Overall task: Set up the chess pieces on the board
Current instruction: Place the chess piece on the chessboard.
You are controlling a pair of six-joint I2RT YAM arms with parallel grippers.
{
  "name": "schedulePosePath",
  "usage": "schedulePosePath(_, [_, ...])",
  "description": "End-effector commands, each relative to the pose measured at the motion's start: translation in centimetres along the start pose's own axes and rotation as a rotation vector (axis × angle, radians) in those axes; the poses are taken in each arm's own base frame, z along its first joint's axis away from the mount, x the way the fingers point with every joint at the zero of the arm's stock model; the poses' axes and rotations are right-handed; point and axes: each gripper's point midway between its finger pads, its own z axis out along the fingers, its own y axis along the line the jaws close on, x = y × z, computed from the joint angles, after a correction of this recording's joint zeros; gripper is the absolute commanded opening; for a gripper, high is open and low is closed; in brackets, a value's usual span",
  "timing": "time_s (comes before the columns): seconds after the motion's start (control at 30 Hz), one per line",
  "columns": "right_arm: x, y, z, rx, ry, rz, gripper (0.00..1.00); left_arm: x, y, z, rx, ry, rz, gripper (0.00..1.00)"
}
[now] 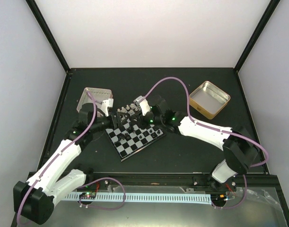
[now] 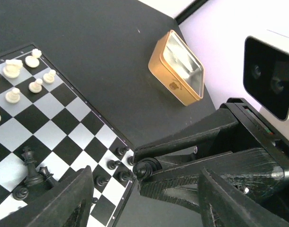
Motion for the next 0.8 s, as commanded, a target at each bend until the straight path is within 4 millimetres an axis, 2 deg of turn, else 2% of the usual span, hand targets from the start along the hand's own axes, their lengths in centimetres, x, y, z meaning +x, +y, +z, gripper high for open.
schedulePosePath(0.0, [-2.09,2.38,-1.09,-0.109,-0.077,-0.011,0.14,-1.05,-2.29,-0.12,0.102,-0.005,0.041,0.58])
schedulePosePath(0.43, [-2.08,2.77,-1.17,-0.134,-0.079,-0.006,0.14,-1.08,-1.80,0.26,0.088,-0.007,0.032,0.26])
schedulePosePath(0.63, [-2.00,2.86,-1.25,-0.140,-0.081,-0.008,0.14,-1.28,-1.79,0.43,0.090,-0.011,0.030,0.07])
schedulePosePath(0.77, [-2.19,2.74,-1.47,-0.128,-0.092,-0.006,0.14,-1.28,-1.74,0.49,0.088,-0.012,0.035,0.01])
